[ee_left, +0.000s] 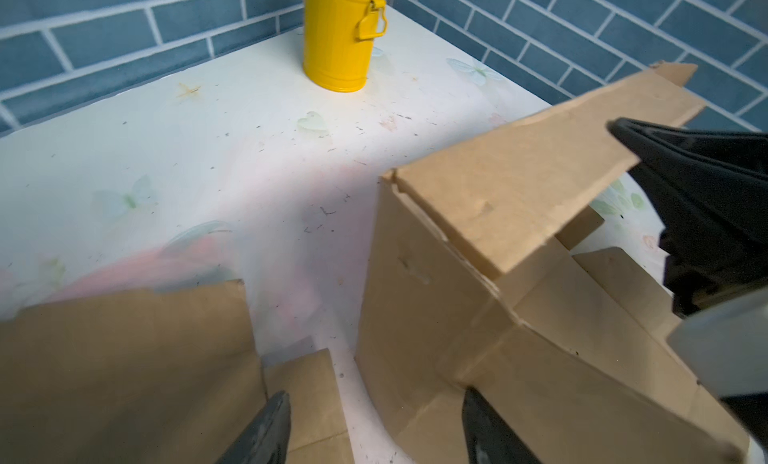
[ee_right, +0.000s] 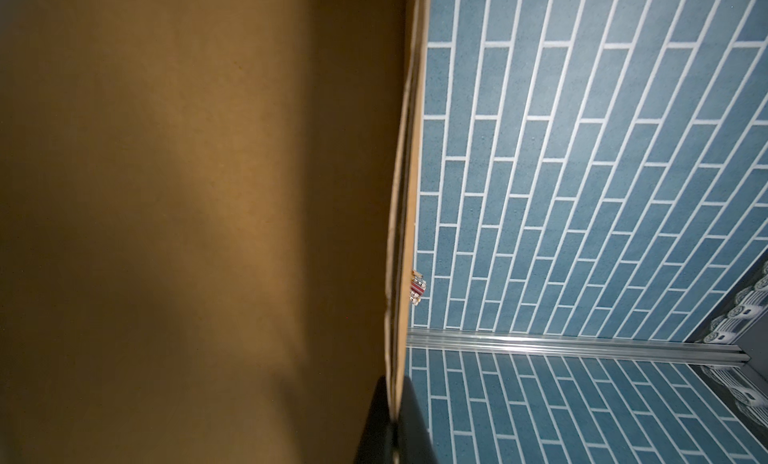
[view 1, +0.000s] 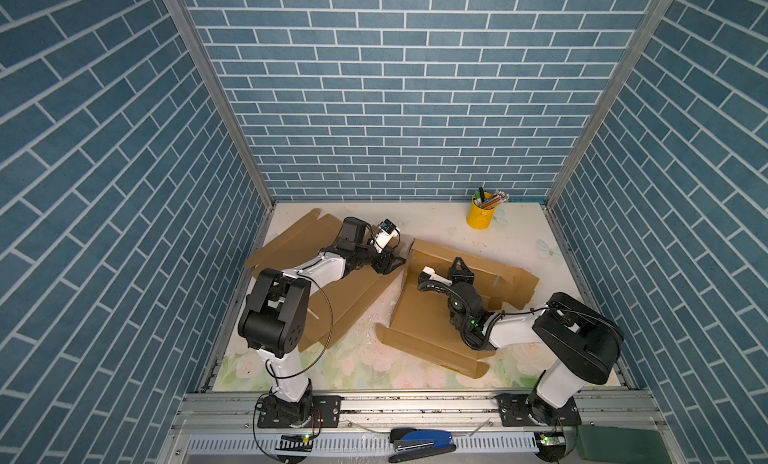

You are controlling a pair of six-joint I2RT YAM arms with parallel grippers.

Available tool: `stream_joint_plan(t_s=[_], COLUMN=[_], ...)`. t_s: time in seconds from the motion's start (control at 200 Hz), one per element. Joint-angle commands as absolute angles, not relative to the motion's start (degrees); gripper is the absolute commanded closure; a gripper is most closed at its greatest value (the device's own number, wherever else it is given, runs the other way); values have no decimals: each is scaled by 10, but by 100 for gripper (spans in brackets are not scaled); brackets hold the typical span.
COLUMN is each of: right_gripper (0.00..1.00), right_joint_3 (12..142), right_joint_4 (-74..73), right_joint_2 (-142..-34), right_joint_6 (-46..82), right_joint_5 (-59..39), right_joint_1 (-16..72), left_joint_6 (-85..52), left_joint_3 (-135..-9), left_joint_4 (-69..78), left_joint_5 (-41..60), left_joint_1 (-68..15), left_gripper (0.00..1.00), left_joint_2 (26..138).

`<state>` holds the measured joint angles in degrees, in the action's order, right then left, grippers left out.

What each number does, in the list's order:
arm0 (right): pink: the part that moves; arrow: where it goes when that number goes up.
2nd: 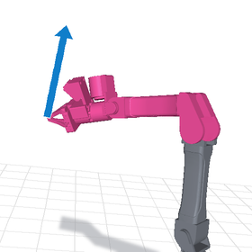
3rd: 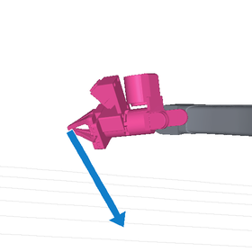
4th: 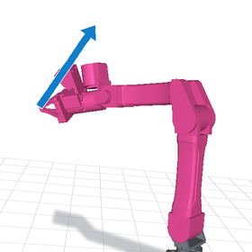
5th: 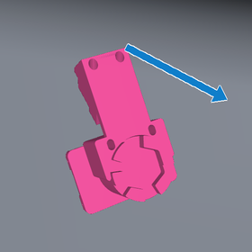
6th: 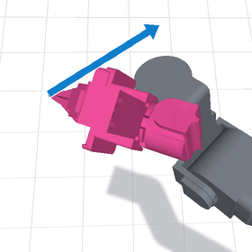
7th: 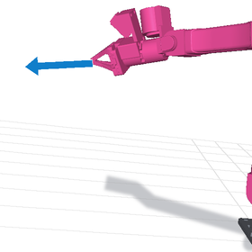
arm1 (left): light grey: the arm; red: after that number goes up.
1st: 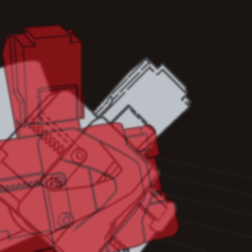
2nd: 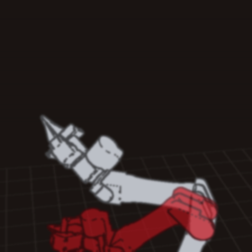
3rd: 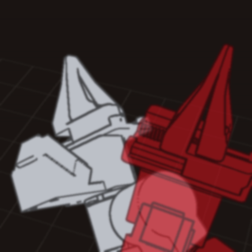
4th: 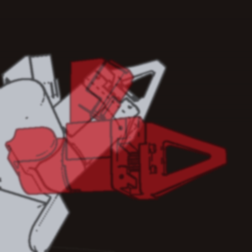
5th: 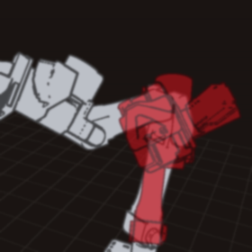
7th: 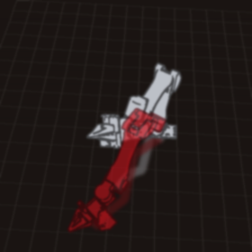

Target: Fold the paper box

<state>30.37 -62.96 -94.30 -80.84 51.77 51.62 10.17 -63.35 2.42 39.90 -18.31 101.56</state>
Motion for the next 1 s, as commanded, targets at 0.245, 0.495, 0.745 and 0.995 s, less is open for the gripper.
stream_joint_plan(t_s=[0.245,0.495,0.745,0.995], right_gripper=[100,100,100,100], right_joint_3=[298,299,297,295], right_joint_4=[-537,-527,-503,-494], right_joint_2=[-934,-936,-923,-919], right_joint_6=[-767,-760,-746,-736], right_joint_5=[501,502,499,499], right_joint_1=[512,512,507,505], left_joint_6=[-114,-260,-283,-295], left_joint_3=[-522,-391,-353,-325], left_joint_4=[-19,99,181,188], left_joint_5=[266,279,241,202], left_joint_1=[-168,-249,-290,-290], left_gripper=[38,48,62,78], left_joint_2=[803,777,853,906])
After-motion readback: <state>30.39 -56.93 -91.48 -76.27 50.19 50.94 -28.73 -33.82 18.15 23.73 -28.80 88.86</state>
